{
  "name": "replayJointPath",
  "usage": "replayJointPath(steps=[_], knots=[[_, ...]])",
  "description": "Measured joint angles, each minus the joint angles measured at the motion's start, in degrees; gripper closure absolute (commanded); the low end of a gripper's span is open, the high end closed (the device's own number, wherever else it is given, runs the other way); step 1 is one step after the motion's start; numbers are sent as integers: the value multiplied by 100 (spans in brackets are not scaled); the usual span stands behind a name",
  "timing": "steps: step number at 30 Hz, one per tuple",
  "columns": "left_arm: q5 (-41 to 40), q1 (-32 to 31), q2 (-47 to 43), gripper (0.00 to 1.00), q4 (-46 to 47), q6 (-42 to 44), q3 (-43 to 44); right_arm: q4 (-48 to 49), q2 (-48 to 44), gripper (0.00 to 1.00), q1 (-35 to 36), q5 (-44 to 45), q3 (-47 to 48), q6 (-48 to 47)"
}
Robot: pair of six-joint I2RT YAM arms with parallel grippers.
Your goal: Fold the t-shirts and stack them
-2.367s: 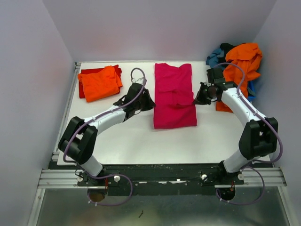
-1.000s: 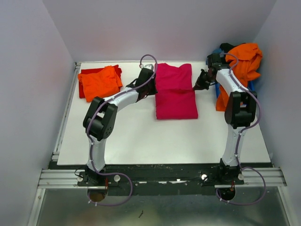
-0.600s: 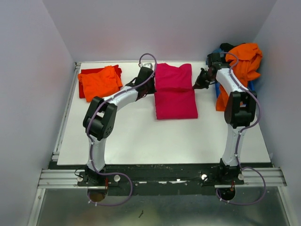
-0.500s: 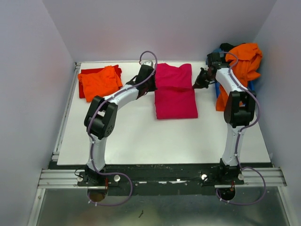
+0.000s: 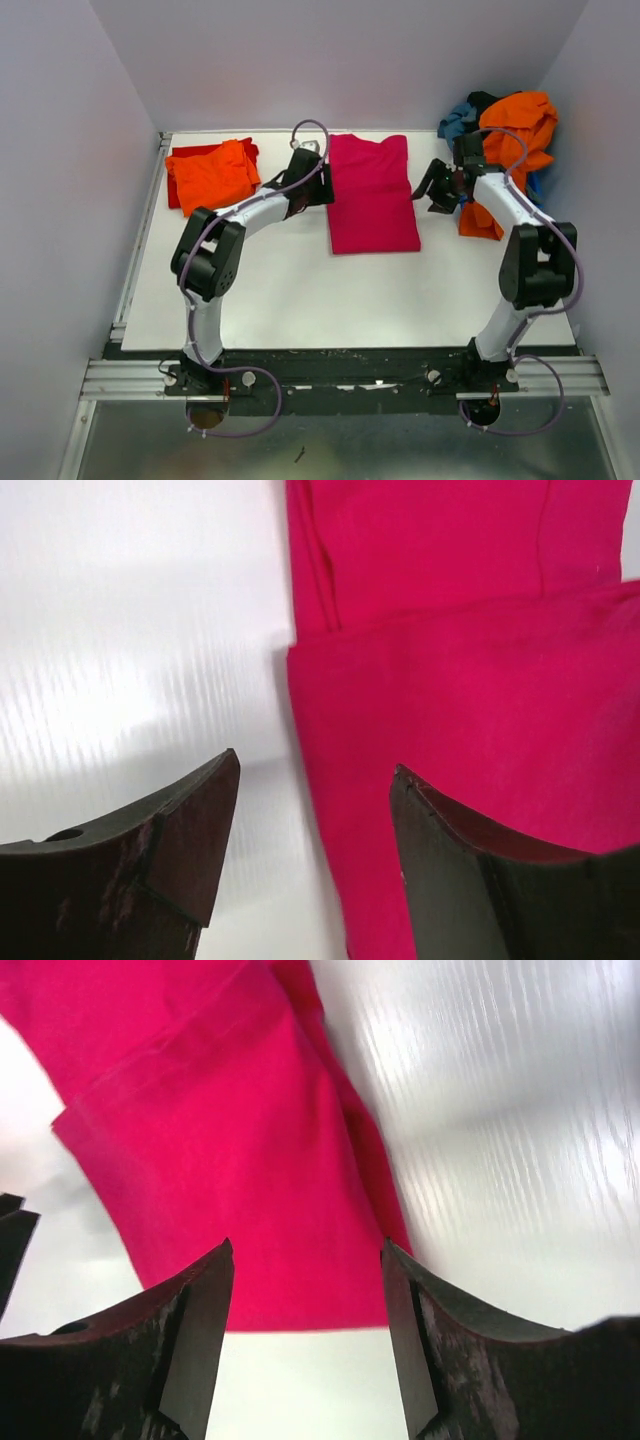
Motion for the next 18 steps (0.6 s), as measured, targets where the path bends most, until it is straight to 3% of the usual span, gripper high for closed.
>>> replayJointPath(steps=[5, 10, 18], knots=[[308, 0, -914, 35, 264, -389, -1187, 584, -1091, 42, -4, 26, -1241, -7], [726, -44, -1532, 38, 776, -890, -2225, 800, -1272, 51, -4, 37, -2164, -70], [1161, -170, -1451, 42, 1152, -1261, -2503, 872, -1073, 57, 66, 35, -2354, -179]])
